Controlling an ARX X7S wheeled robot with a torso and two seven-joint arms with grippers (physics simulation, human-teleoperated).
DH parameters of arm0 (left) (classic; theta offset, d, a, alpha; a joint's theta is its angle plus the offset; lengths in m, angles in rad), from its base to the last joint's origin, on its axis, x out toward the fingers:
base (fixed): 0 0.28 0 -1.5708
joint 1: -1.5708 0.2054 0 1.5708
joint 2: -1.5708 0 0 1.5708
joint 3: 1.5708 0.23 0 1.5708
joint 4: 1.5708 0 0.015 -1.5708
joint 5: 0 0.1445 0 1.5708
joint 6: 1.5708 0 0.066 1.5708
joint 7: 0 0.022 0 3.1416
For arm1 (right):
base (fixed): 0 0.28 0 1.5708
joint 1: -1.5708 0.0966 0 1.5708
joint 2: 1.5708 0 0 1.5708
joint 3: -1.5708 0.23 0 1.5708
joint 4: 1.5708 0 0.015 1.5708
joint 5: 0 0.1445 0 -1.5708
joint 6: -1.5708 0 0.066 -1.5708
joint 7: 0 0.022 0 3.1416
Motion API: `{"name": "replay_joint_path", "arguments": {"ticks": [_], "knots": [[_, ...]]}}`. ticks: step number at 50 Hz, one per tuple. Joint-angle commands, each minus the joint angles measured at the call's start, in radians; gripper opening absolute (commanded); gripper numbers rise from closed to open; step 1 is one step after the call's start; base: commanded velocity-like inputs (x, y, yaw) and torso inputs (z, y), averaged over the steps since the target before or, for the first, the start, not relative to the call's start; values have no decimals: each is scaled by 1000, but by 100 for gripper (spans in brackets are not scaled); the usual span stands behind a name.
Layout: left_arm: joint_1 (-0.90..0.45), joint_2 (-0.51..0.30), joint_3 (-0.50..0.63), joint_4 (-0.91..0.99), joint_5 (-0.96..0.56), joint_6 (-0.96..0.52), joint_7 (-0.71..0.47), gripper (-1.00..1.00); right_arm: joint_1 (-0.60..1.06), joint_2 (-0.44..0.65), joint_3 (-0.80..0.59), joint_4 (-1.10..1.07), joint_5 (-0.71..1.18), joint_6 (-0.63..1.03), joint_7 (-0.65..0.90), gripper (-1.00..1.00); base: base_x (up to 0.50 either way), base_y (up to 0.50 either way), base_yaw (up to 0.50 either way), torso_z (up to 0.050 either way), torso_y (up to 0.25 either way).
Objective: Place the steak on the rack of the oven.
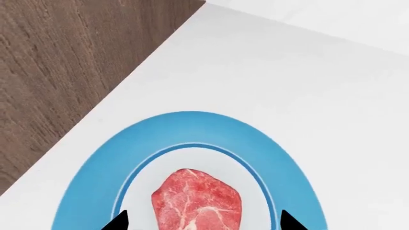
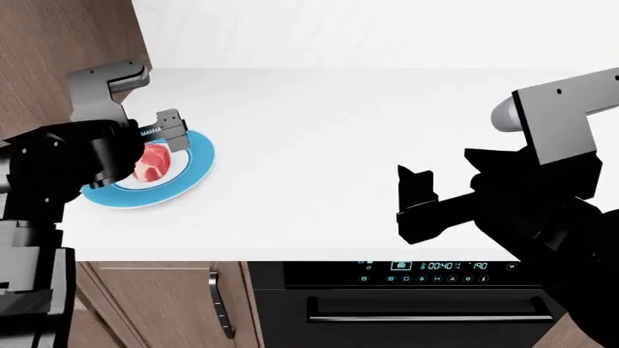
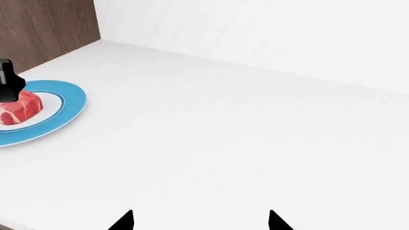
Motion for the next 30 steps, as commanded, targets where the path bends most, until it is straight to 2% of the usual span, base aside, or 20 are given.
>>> {"name": "replay_joint_path", "arguments": {"ticks": [1,9,30], "knots": [[-17,8,8,-51,19,28,9,100,21,17,-13,-19,34,-15,36,100,0,0,0,0,0],[17,12,23,-39,21,28,14,100,15,20,-17,-21,27,-16,33,100,0,0,0,0,0],[-17,29,44,-139,51,72,55,100,3,24,-15,-22,9,-28,14,100,0,0,0,0,0]]}}
